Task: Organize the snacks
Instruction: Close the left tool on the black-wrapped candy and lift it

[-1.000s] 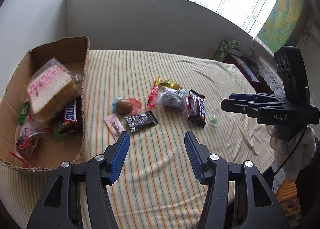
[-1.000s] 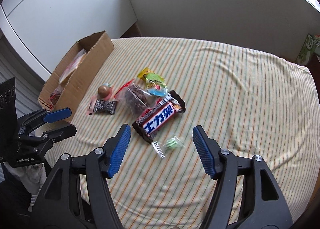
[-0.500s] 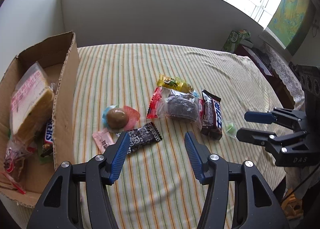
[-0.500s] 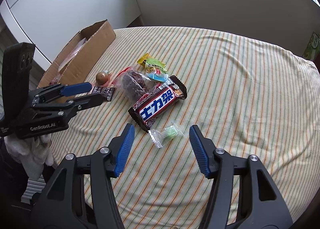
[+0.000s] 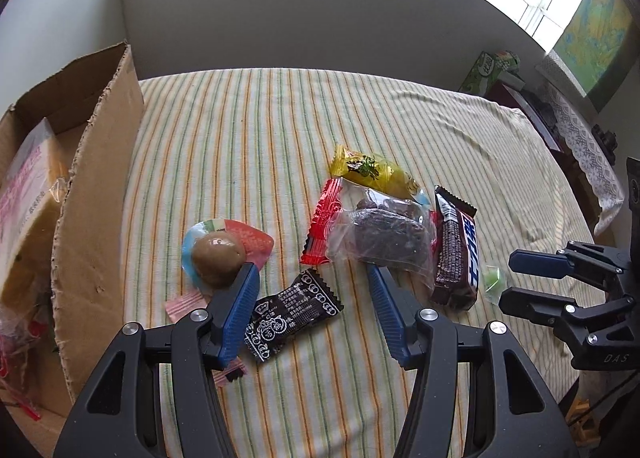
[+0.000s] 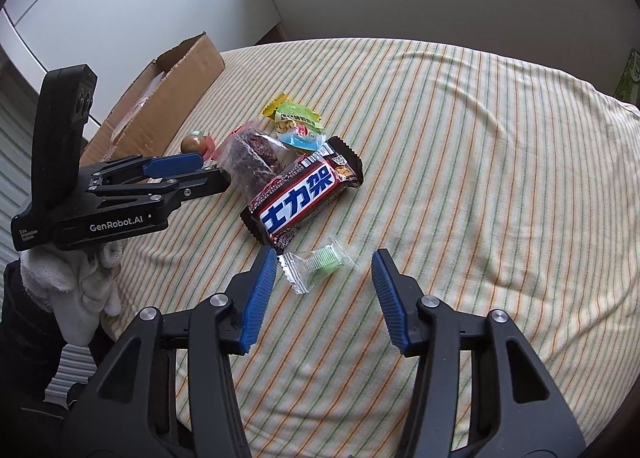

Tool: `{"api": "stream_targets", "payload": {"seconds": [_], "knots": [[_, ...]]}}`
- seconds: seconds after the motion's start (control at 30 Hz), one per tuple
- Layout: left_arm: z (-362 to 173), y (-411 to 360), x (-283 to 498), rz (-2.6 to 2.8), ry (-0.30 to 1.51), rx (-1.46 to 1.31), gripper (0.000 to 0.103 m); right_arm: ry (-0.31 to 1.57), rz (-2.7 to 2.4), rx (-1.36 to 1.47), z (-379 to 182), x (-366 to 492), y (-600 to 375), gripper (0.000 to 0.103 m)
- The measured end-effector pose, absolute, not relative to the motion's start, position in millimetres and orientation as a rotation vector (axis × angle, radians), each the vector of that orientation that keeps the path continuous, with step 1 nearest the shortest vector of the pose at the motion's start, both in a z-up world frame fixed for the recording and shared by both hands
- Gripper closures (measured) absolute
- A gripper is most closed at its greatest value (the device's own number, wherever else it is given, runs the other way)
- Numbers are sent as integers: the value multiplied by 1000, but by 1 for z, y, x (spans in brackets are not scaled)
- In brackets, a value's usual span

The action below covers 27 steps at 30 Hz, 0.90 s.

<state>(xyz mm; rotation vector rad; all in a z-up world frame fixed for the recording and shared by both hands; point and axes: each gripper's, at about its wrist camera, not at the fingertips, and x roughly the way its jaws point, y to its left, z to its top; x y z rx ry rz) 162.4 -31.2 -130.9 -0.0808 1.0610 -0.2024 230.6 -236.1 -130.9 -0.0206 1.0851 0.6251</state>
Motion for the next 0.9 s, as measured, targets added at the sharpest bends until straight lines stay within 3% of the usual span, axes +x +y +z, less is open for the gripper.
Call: {"api": "stream_targets", "payload": {"seconds": [0.23, 0.43, 0.57, 0.9], "knots": [[-131, -33, 144, -237, 1067, -49, 52, 1093, 624, -24, -139, 232, -231, 56], [-131, -33, 147, -201, 1056, -37, 64, 1071, 612, -97, -139, 226, -219, 59], [-132, -32, 147, -179, 1042, -20, 80, 1059, 601, -147, -138, 222, -214, 62], [-131, -27, 141, -188, 1037, -32, 80, 1023, 574, -241, -132, 208, -209, 82]]}}
